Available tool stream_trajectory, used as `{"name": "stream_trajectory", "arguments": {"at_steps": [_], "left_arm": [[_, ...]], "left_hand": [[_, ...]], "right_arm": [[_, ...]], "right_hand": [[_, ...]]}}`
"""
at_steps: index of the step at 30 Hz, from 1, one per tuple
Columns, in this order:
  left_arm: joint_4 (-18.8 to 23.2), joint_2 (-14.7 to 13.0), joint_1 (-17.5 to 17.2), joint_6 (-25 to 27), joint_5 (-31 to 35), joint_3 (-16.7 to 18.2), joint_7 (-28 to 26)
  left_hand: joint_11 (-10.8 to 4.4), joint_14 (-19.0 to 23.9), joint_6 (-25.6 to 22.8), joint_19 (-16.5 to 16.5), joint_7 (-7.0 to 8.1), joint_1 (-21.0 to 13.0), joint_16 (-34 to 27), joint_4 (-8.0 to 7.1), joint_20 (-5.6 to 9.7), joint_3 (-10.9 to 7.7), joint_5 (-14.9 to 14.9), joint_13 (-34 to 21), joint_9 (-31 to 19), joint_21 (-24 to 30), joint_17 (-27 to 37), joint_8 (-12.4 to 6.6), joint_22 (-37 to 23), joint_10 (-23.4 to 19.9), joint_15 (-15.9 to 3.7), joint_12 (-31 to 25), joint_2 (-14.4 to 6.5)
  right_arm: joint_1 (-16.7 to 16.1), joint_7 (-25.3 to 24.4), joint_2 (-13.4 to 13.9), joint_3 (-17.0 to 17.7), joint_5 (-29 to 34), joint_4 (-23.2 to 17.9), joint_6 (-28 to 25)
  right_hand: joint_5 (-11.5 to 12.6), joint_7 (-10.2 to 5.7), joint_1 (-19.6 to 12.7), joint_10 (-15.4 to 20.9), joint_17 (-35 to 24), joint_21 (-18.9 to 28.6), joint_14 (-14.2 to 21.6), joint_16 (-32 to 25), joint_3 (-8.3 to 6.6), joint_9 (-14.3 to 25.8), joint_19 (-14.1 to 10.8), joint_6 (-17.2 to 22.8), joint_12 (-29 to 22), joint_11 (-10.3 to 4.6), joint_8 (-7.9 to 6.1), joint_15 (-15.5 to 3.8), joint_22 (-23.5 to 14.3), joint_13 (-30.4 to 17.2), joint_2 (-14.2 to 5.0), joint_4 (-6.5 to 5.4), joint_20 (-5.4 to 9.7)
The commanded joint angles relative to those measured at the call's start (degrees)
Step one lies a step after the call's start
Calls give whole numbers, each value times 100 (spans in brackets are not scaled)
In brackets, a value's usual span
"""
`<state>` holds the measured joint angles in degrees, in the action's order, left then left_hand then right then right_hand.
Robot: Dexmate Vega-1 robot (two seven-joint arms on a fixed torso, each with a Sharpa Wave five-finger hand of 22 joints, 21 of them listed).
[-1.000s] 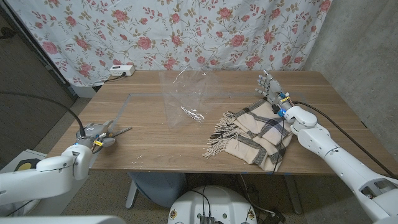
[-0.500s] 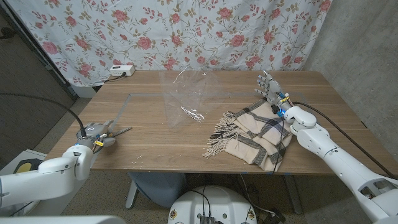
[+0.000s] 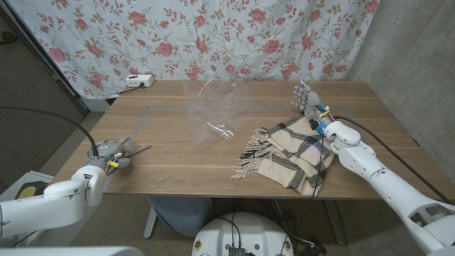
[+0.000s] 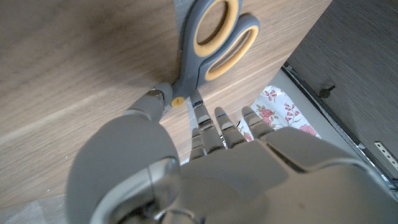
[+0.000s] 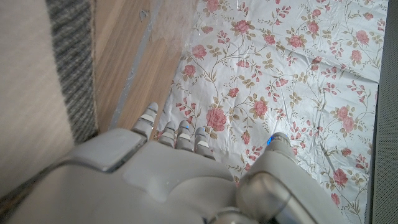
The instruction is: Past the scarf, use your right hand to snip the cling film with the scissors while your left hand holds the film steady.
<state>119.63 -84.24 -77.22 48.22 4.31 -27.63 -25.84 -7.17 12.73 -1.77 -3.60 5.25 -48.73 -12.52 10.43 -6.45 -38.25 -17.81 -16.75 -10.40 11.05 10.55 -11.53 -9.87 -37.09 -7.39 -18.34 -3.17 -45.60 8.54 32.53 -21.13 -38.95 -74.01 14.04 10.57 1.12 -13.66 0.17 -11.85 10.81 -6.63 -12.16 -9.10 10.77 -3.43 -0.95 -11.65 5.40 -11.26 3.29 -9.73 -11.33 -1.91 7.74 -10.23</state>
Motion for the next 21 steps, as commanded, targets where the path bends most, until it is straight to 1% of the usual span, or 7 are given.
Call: {"name": "stream_trajectory", "arguments": {"at_steps": [1,4,6,11,14,18,21], "left_arm": [[-22,39,-151,-103,-117,67,-287],[-38,5,-243,-226,-194,124,-447],[-43,-19,-309,-307,-251,168,-571],[-38,-24,-409,-441,-288,214,-784],[-37,-24,-472,-511,-310,243,-912],[-25,-25,-502,-519,-329,257,-948],[-19,15,-448,-457,-242,200,-850]], "left_hand": [[-512,210,-97,-71,31,-59,-52,-8,-30,-41,-31,-329,-17,45,36,-19,-20,-623,-77,-184,103],[-515,301,-127,-104,28,-112,-97,-42,-53,31,2,-472,-20,49,100,-7,-22,-777,-137,-371,54],[-519,399,-234,-157,38,-163,-155,-49,-20,104,31,-601,-23,62,161,-28,-23,-808,-191,-501,13],[-524,541,-347,-207,68,-297,-232,-16,-18,179,61,-773,-27,67,228,-40,-23,-913,-263,-700,-33],[-524,709,-447,-263,78,-437,-334,-3,8,249,84,-943,-30,72,311,-47,-22,-1058,-335,-917,-96],[-527,823,-547,-307,55,-600,-433,1,14,352,114,-1152,-33,70,420,-42,-22,-1206,-380,-1171,-142],[-528,797,-552,-334,50,-671,-450,5,29,412,128,-1246,-35,72,473,-24,-22,-1201,-384,-1258,-139]], "right_arm": [[39,-7,-43,-26,14,41,-15],[53,16,-50,-33,26,72,14],[53,-1,-58,-24,8,67,-4],[55,18,-65,-18,-5,91,8],[39,26,-60,-11,-16,87,15],[6,15,-45,5,-28,57,18],[-23,21,-23,12,-19,36,43]], "right_hand": [[-12,-15,-46,-31,-16,3,-37,18,-28,26,-4,-22,-1,9,-3,13,-11,-11,-28,-8,-1],[-12,-15,-44,-30,-17,4,-39,19,-27,26,-4,-23,-2,1,-3,15,-11,-11,-27,-9,-3],[-12,-17,-44,-33,-17,2,-37,17,-27,26,0,-20,0,-3,-4,16,-11,-11,-27,-9,-4],[-12,-25,-44,-35,-17,1,-41,18,-27,26,3,-24,0,-1,-3,14,-11,-11,-27,-10,-6],[-13,-26,-43,-36,-18,1,-43,19,-26,26,4,-24,0,-2,-3,13,-11,-11,-27,-10,-7],[-12,-30,-43,-34,-18,2,-43,18,-26,26,4,-25,-1,2,-3,14,-11,-11,-27,-10,-6],[-13,-31,-43,-36,-18,1,-43,18,-25,27,6,-24,-1,3,-4,17,-11,-11,-27,-10,-3]]}}
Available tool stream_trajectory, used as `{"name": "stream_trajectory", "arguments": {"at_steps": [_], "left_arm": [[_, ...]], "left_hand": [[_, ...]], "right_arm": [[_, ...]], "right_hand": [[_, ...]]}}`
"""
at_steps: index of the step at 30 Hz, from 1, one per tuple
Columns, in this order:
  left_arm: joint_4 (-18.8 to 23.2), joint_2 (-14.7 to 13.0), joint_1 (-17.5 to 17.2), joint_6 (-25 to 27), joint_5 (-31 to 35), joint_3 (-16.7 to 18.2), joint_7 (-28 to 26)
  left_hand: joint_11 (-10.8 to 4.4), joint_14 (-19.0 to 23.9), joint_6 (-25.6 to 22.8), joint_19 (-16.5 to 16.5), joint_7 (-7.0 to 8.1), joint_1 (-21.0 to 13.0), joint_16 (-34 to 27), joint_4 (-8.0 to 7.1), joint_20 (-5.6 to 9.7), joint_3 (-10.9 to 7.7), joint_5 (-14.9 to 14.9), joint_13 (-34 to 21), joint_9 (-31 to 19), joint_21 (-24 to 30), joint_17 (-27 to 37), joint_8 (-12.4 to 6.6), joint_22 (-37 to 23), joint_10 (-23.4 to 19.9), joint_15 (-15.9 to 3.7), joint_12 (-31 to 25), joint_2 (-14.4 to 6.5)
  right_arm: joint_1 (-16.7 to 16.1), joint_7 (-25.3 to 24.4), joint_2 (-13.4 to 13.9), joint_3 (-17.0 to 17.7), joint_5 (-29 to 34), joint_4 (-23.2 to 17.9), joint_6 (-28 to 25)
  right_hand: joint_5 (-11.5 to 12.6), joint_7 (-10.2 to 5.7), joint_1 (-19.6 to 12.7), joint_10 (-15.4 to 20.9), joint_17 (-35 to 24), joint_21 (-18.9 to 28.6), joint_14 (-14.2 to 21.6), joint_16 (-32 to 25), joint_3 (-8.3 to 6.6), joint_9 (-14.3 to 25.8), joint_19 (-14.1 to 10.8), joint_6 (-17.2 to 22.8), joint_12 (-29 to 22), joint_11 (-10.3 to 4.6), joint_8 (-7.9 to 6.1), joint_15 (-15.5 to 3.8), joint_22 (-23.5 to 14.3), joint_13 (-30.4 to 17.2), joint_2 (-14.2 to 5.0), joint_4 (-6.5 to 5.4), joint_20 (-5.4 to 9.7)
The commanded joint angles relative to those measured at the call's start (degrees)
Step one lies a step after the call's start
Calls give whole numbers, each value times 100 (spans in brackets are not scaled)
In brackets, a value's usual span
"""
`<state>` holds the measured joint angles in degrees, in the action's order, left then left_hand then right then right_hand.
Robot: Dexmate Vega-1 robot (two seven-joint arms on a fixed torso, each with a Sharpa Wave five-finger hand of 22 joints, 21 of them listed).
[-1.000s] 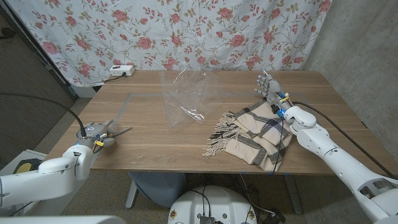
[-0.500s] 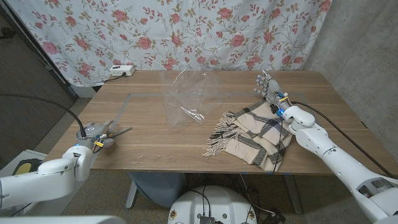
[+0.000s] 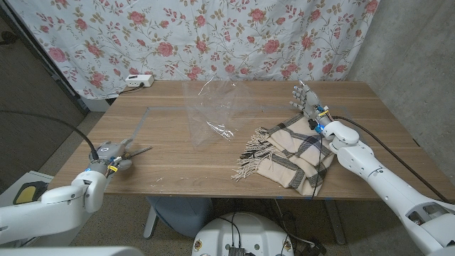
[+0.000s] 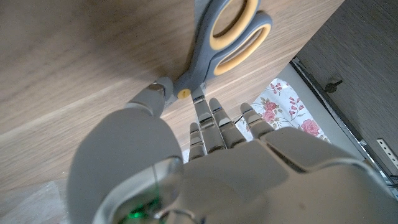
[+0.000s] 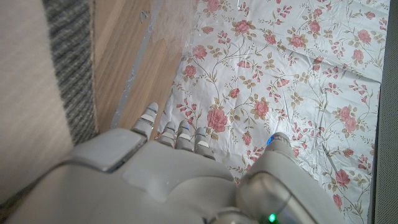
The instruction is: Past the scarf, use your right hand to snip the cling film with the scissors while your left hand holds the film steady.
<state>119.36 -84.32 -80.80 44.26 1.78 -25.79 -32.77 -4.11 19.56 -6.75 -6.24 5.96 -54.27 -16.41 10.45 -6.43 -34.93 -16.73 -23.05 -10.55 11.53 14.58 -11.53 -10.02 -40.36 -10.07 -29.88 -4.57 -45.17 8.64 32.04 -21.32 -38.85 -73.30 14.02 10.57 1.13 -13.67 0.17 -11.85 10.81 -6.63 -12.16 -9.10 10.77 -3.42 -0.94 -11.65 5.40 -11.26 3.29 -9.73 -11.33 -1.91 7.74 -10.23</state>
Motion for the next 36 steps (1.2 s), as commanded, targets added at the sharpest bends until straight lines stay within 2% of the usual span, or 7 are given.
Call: {"name": "stream_trajectory", "arguments": {"at_steps": [1,13,22,26,31,33,36], "left_arm": [[7,45,-76,-39,35,4,-143],[4,183,74,126,406,-170,104],[-5,289,-69,193,496,-118,-180],[-41,379,-132,217,609,-104,-387],[-113,471,-145,178,826,-148,-493],[-141,602,-129,295,966,-176,-598],[-191,665,-216,212,1003,-90,-796]], "left_hand": [[-833,99,-55,-68,-22,-129,-59,4,27,93,22,-632,-21,21,79,-20,-8,-860,-109,-114,6],[-838,74,21,-55,14,-245,-101,-13,-17,225,42,-804,-23,4,180,36,-12,-716,-122,-227,20],[-841,264,-132,-153,-6,-494,-280,-2,-22,425,79,-1099,-31,25,376,7,-17,-887,-210,-593,-22],[-844,258,-235,-205,38,-565,-291,2,-7,486,108,-1118,-33,40,407,-21,-18,-887,-232,-632,-1],[-851,303,-437,-313,186,-760,-311,15,-1,595,205,-1013,-39,64,433,-61,-21,-887,-244,-620,35],[-856,286,-491,-335,232,-808,-300,14,9,623,237,-984,-41,68,431,-72,-21,-891,-240,-614,46],[-862,270,-519,-360,244,-852,-293,5,8,647,270,-955,-44,73,434,-73,-22,-883,-238,-602,39]], "right_arm": [[-81,2,34,38,-37,-55,34],[-200,-58,68,100,-102,-179,26],[-196,-44,46,100,-134,-166,16],[-176,-13,44,85,-116,-143,33],[-180,-38,47,89,-123,-157,5],[-180,-35,50,93,-127,-156,5],[-188,-49,56,104,-143,-175,-18]], "right_hand": [[-13,-32,-43,-36,-18,1,-41,17,-25,26,6,-19,-1,2,-6,18,-12,-11,-27,-11,-4],[-13,-66,-42,-64,-19,1,-50,19,-24,27,11,-30,8,7,-2,17,-12,-11,-27,-12,-5],[-13,-87,-41,-70,-20,2,-45,16,-24,28,11,-35,9,7,-1,16,-12,-11,-28,-13,-6],[-13,-90,-41,-71,-20,3,-47,16,-24,28,10,-39,8,5,0,19,-12,-10,-28,-13,-9],[-13,-90,-40,-70,-20,3,-47,16,-23,28,11,-37,7,5,-2,17,-12,-10,-28,-14,-13],[-13,-91,-39,-68,-20,2,-46,15,-23,28,12,-38,6,2,-1,18,-12,-10,-28,-14,-11],[-13,-95,-38,-69,-21,3,-46,15,-22,29,12,-37,6,1,-2,18,-12,-10,-29,-15,-12]]}}
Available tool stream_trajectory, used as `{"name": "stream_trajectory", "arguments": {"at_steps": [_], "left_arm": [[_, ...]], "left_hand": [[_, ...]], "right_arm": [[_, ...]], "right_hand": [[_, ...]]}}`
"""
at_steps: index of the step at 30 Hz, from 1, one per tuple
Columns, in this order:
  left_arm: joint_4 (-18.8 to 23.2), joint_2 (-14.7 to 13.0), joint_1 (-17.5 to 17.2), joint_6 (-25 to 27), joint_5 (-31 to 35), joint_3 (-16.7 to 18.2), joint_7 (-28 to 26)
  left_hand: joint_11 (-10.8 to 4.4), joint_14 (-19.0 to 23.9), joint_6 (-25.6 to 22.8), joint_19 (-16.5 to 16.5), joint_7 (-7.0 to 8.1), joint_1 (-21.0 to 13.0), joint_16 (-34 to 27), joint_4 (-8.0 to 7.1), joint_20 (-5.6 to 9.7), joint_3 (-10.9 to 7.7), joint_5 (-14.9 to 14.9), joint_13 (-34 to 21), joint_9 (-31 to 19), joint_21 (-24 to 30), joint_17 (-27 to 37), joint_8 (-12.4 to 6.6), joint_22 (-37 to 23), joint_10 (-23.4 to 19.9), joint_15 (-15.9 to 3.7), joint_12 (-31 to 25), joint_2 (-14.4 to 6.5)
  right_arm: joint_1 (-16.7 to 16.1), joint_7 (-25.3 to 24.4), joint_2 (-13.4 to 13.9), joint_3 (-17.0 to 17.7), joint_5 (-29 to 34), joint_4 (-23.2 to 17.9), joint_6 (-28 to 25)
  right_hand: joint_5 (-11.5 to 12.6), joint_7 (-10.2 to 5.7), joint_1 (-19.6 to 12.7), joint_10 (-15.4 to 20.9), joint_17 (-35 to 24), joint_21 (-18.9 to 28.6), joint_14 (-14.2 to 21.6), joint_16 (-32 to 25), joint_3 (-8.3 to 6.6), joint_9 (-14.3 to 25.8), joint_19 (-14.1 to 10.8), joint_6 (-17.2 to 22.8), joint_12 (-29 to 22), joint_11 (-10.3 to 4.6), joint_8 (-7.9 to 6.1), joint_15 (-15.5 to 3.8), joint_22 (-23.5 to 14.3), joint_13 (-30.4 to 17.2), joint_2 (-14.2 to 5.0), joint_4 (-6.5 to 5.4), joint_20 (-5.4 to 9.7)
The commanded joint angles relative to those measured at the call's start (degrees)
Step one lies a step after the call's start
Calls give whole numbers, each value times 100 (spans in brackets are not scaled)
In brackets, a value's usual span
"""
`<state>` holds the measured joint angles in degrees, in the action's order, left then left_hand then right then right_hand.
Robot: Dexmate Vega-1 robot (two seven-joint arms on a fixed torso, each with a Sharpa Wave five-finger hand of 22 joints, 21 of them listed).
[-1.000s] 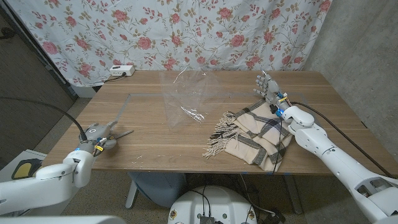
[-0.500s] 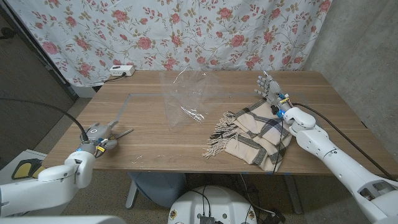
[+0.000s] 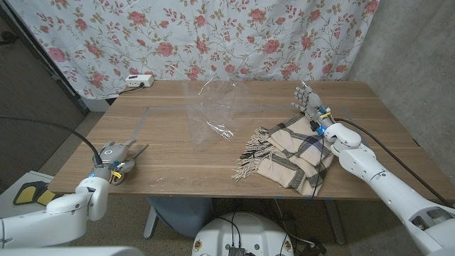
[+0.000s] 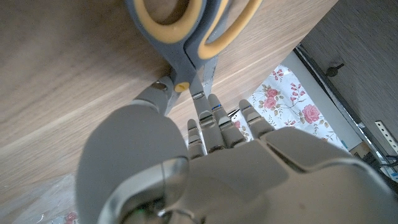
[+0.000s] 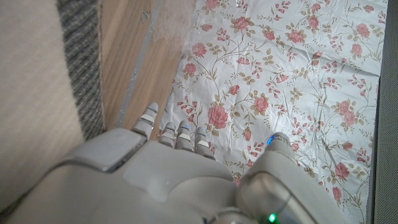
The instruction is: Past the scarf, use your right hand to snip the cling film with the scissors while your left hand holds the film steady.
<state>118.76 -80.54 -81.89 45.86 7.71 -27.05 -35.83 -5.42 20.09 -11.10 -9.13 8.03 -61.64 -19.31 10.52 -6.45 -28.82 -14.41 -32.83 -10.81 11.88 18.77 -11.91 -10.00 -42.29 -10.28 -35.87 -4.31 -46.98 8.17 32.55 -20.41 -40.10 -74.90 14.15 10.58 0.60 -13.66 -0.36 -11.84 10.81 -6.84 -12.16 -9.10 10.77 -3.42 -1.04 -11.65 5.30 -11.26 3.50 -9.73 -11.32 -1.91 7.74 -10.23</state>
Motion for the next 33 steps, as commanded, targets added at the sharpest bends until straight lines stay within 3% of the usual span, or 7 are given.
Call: {"name": "stream_trajectory", "arguments": {"at_steps": [1,10,19,23,33], "left_arm": [[-155,280,-127,10,472,36,-547],[-173,337,-534,-331,313,535,-1038],[-117,433,-1096,-870,116,1265,-1497],[-60,494,-1316,-1054,149,1589,-1549],[-46,777,-1499,-1333,580,1963,-1312]], "left_hand": [[-731,212,-95,-85,37,-127,-2,-7,14,45,50,34,-18,42,16,-36,-24,-687,-214,1,12],[-734,189,-186,-150,83,-211,4,-37,33,124,143,108,-26,56,28,-41,-30,-646,-203,39,-15],[-728,205,-133,-173,54,-247,-9,-64,35,182,202,153,-31,57,45,-1,-34,-625,-200,55,-52],[-727,207,-131,-176,51,-256,-11,-68,40,198,216,164,-32,57,48,4,-35,-626,-200,56,-58],[-726,208,-105,-200,50,-286,-14,-77,43,252,257,201,-35,61,59,25,-38,-629,-198,59,-74]], "right_arm": [[1,15,9,5,4,1,-2],[-13,11,20,34,-20,0,4],[-47,-11,46,69,-43,-55,3],[-70,-21,58,87,-34,-81,45],[-202,-133,96,160,-83,-211,37]], "right_hand": [[-13,-44,-38,-19,-21,3,-25,15,-23,29,11,-25,6,9,-3,-4,-12,-10,-29,-15,-13],[-12,-42,-40,-26,-21,2,-27,15,-25,29,16,-29,8,8,-2,0,-12,-10,-36,-16,-15],[-12,-40,-41,-25,-22,2,-29,14,-26,30,17,-30,6,9,-3,-7,-12,-10,-40,-17,-22],[-12,-39,-42,-28,-21,0,-33,16,-26,30,24,-34,6,5,-1,2,-12,-10,-40,-16,-26],[-13,-40,-39,-42,-22,-3,-48,21,-23,30,36,-35,10,-12,-2,11,-12,-10,-36,-17,-25]]}}
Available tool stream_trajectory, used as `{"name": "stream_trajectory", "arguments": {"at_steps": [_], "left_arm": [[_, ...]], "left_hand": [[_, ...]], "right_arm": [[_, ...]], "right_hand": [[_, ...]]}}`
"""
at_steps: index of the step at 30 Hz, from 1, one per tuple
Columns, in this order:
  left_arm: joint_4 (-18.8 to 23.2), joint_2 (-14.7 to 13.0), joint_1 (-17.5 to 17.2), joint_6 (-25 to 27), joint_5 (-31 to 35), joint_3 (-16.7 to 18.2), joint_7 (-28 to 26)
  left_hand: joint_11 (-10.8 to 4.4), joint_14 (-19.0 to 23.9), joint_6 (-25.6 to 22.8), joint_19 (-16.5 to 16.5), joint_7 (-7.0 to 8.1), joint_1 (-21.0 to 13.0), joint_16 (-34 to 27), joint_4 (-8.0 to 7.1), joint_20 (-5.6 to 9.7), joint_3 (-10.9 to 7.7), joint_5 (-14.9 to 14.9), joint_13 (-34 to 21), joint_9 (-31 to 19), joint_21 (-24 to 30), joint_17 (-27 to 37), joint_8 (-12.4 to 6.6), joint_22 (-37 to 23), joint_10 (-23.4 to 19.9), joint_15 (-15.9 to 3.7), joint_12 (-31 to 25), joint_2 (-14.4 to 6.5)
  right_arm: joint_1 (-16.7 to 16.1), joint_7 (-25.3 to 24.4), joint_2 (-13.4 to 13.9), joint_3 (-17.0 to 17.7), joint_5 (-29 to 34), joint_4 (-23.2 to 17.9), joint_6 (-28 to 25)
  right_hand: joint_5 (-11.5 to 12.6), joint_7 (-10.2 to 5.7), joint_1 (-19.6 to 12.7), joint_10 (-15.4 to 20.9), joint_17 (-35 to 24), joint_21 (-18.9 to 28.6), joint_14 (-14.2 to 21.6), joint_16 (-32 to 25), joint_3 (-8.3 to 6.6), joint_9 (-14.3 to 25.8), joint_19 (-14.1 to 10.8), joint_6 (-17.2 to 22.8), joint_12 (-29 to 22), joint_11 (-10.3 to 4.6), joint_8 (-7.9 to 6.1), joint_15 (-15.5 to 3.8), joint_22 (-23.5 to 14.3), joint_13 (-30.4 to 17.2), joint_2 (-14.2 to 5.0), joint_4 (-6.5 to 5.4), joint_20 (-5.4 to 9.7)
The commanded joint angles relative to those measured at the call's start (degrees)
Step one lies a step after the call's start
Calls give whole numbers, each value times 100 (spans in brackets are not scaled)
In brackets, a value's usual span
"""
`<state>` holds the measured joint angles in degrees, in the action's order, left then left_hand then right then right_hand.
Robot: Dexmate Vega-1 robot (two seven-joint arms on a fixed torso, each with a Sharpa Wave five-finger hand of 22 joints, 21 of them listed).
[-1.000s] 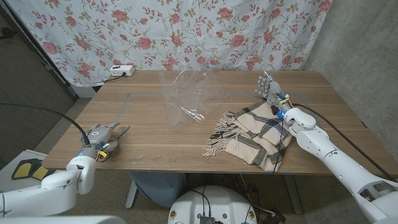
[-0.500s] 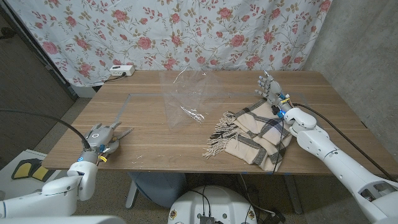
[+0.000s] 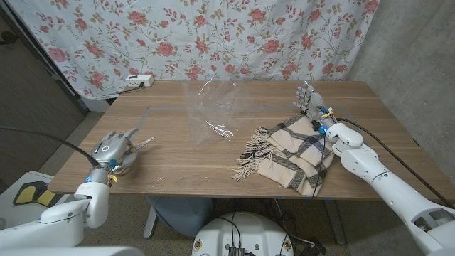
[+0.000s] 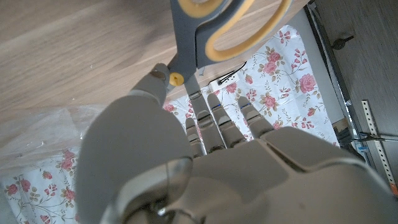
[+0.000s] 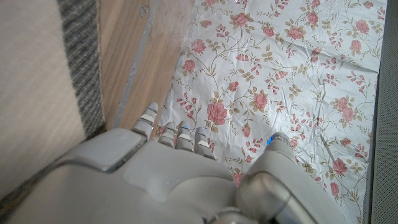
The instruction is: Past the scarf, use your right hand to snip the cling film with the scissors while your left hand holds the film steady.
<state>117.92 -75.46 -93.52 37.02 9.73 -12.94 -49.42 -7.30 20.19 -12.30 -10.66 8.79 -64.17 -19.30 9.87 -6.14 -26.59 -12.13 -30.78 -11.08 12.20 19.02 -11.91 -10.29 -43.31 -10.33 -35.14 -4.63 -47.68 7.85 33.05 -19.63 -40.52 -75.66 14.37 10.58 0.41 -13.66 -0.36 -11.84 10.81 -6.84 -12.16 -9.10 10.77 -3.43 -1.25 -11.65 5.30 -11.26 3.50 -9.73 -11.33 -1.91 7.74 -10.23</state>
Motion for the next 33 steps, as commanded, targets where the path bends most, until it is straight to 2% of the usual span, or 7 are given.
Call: {"name": "stream_trajectory", "arguments": {"at_steps": [1,6,9,13,22,33], "left_arm": [[39,304,-364,-485,429,601,53],[119,569,-648,-777,676,1034,15],[158,866,-774,-1100,862,1304,-105],[171,1216,-810,-1413,1114,1483,-40],[92,1855,-523,-1898,1561,1470,211],[-172,2345,117,-2808,1579,1397,487]], "left_hand": [[-538,197,16,-47,-28,-34,-14,-12,12,32,31,-4,-8,29,33,26,-10,-527,-194,-13,-44],[-538,195,18,-49,-29,-44,-15,-17,12,54,44,10,-9,28,38,30,-12,-531,-191,-14,-51],[-538,195,11,-55,-32,-49,-16,-20,8,67,52,19,-10,29,41,30,-13,-532,-189,-13,-57],[-535,250,-75,-57,-26,-88,-47,-23,17,109,77,54,-13,25,61,6,-15,-543,-203,-16,-90],[-530,296,-119,-58,-24,-128,-72,-18,19,153,98,86,-15,21,79,1,-16,-561,-213,-24,-103],[-529,329,-152,-64,-32,-167,-99,-20,10,218,124,119,-19,18,111,6,-18,-566,-215,-34,-114]], "right_arm": [[-136,-86,58,77,-18,-127,44],[-178,-122,71,110,-44,-197,45],[-184,-86,75,120,-30,-213,121],[-201,-83,68,141,-51,-253,161],[-259,-36,58,154,-56,-305,278],[-266,38,35,157,-30,-352,449]], "right_hand": [[-13,-18,-39,-46,-22,-3,-50,21,-24,30,38,-11,11,-11,-4,10,-12,-10,-37,-17,-23],[-13,-22,-39,-48,-22,-3,-52,21,-25,30,39,-10,11,-32,-4,14,-12,-10,-39,-17,-21],[-13,-25,-39,-51,-22,-2,-55,22,-24,31,39,-9,11,-26,-5,13,-12,-10,-40,-18,-22],[-12,-23,-41,-54,-22,-2,-51,19,-26,31,39,-11,11,-17,-5,10,-12,-10,-43,-17,-23],[-12,-28,-42,-50,-22,0,-50,18,-26,31,37,-10,8,-20,-6,5,-12,-10,-44,-17,-31],[-13,-29,-47,-51,-22,-2,-50,17,-28,31,47,-6,6,11,-8,35,-12,-10,-45,-14,-37]]}}
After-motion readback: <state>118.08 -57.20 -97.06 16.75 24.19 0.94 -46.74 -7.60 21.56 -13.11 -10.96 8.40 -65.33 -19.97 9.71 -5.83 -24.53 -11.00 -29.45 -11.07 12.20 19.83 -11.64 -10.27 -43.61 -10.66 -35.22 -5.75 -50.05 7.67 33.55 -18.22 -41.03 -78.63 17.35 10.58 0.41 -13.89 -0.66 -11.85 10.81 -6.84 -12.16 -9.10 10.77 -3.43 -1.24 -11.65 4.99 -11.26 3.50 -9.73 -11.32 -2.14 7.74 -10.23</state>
